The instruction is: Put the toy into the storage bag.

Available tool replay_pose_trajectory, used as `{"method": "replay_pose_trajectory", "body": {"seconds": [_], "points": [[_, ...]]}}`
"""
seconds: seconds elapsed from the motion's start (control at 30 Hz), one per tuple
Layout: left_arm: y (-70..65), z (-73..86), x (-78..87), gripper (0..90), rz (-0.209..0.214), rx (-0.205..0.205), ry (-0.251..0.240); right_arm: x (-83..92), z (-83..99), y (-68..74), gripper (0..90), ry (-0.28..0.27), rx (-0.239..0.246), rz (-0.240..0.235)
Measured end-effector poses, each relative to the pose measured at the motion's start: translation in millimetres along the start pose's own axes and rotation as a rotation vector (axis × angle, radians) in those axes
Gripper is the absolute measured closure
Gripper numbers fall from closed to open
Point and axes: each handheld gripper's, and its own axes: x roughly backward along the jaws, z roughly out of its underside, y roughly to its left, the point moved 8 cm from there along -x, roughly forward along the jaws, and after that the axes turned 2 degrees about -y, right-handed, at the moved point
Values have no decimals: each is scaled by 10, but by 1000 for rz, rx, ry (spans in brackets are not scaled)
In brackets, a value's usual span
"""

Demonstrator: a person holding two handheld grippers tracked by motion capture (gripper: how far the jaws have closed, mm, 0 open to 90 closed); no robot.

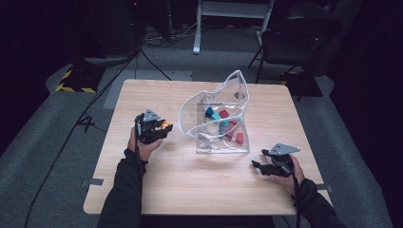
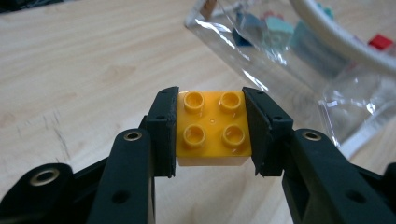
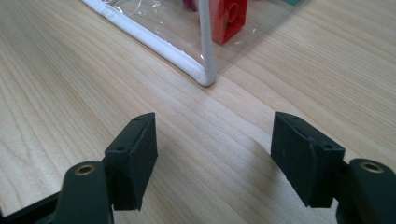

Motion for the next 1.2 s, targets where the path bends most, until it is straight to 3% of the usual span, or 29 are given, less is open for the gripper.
{"method": "replay_pose_trajectory", "body": {"seconds": [0.07,0.33,0.57,0.63,0.9,1.2], "points": [[33,-98,9,588,-17,2,-5,-3,4,7,307,5,-3,-21],[-45,-530,92,588,-9,-31,-66,-8,7,2,301,11,-16,-37],[-178,-748,89,588,10,-73,-73,-10,7,11,293,12,-12,-44],[-264,-878,109,587,31,-77,-99,-11,7,11,293,13,-14,-44],[-488,-1134,110,588,74,-104,-134,-11,7,10,291,12,-14,-44],[-804,-1254,-58,588,138,-142,-131,-11,8,15,288,13,-10,-47]]}}
